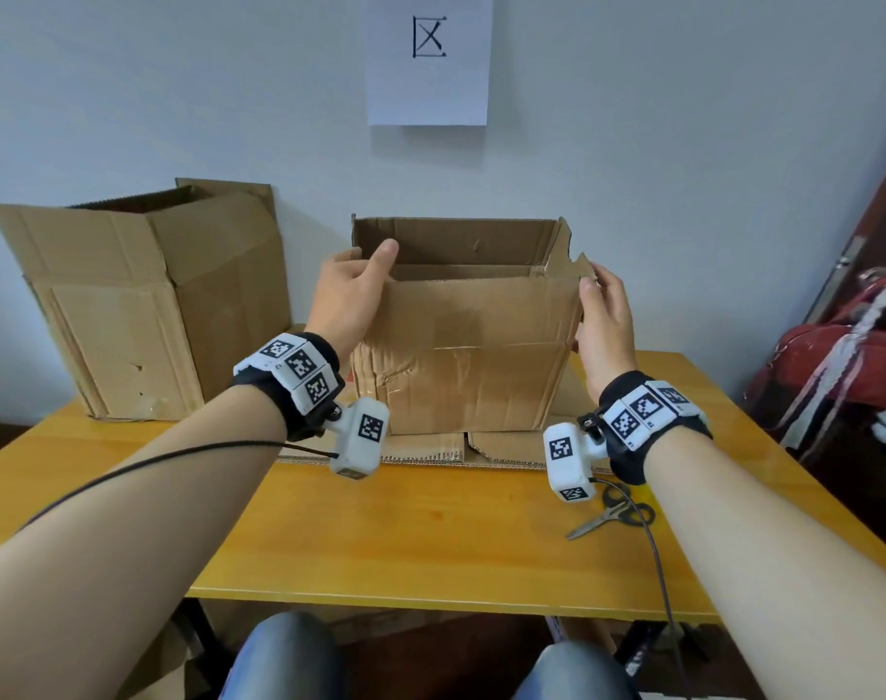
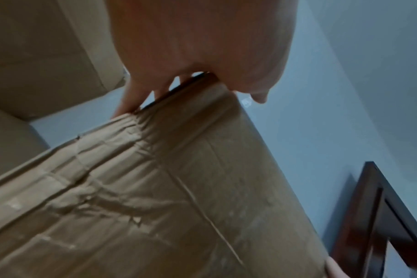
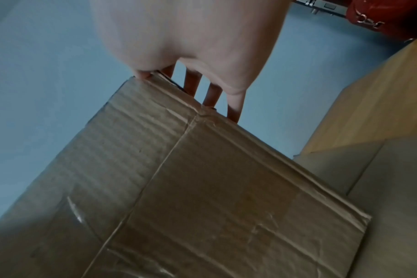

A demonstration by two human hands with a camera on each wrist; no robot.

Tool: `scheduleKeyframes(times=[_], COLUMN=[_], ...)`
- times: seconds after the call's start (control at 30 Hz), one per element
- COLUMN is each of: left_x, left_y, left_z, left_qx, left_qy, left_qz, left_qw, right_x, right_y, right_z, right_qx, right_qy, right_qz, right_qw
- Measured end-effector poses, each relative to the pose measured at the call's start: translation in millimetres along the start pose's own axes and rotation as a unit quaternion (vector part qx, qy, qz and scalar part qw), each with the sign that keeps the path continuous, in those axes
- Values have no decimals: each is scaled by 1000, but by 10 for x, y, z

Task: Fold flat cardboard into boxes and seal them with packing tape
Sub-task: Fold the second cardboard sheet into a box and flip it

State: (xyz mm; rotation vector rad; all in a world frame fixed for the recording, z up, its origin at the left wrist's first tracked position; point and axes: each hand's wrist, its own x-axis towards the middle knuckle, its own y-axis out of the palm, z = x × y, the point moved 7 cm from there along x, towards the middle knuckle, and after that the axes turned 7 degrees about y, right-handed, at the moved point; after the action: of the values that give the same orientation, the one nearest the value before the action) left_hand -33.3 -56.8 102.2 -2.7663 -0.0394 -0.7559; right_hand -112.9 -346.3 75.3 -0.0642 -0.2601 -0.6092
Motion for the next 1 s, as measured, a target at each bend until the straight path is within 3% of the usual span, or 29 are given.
scheduleKeyframes(times=[0.17, 0.47, 0.87, 1.0], left_x=[-6, -81, -138, -157], left_y=[16, 118, 107, 95], left_z=[90, 5, 26, 2], left_qx=[-8, 11, -57, -54], left_qy=[-1, -17, -27, -27], left_qz=[34, 161, 104, 102], left_qw=[999, 987, 993, 993], right_x=[-51, -128, -115, -83], right_y=[74, 8, -103, -112], right_z=[-46, -51, -84, 18], right_qx=[2, -21, -106, -130], right_qy=[49, 33, 69, 51], right_qz=[17, -5, 8, -3], right_qw=[999, 999, 992, 990])
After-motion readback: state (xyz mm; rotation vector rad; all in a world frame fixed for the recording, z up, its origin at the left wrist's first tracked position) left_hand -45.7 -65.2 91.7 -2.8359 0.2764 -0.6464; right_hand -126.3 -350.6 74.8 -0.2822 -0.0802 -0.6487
